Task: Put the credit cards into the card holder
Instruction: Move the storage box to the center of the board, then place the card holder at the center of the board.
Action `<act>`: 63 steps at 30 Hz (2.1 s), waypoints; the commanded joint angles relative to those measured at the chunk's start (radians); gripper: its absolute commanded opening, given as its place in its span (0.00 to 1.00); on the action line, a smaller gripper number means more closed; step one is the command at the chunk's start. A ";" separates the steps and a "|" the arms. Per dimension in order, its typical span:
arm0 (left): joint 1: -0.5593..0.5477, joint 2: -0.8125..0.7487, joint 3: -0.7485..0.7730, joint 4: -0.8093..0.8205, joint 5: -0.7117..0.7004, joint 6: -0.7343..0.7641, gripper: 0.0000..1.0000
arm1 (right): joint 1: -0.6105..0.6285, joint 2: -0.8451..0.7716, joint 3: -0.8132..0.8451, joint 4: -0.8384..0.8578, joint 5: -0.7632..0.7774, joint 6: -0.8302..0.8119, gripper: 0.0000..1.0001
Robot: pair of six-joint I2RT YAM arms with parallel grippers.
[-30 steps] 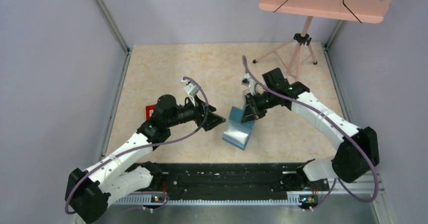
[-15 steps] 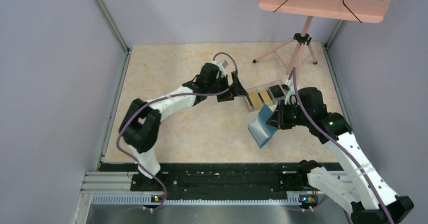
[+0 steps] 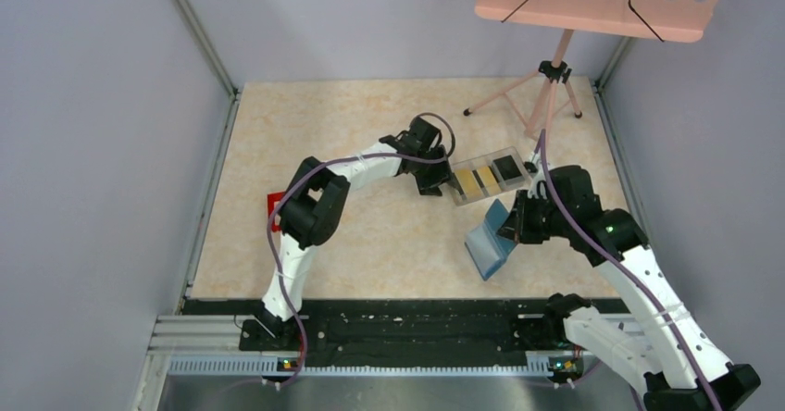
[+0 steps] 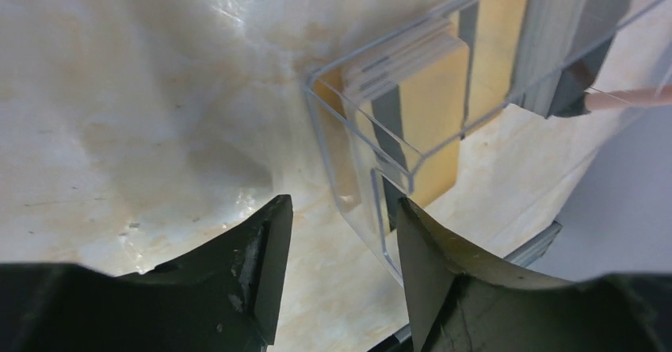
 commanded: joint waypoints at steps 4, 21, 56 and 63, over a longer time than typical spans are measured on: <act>-0.001 0.037 0.034 -0.109 -0.095 0.010 0.45 | -0.004 0.007 0.057 0.008 -0.008 -0.001 0.00; 0.083 -0.255 -0.259 -0.166 -0.193 0.054 0.04 | -0.004 0.141 0.072 0.136 -0.100 -0.066 0.00; 0.306 -0.943 -0.708 -0.291 -0.289 0.484 0.54 | -0.031 0.296 -0.420 1.014 -0.195 0.385 0.00; 0.288 -1.037 -0.709 -0.272 -0.189 0.414 0.69 | -0.048 0.307 -0.449 0.895 -0.124 0.436 0.40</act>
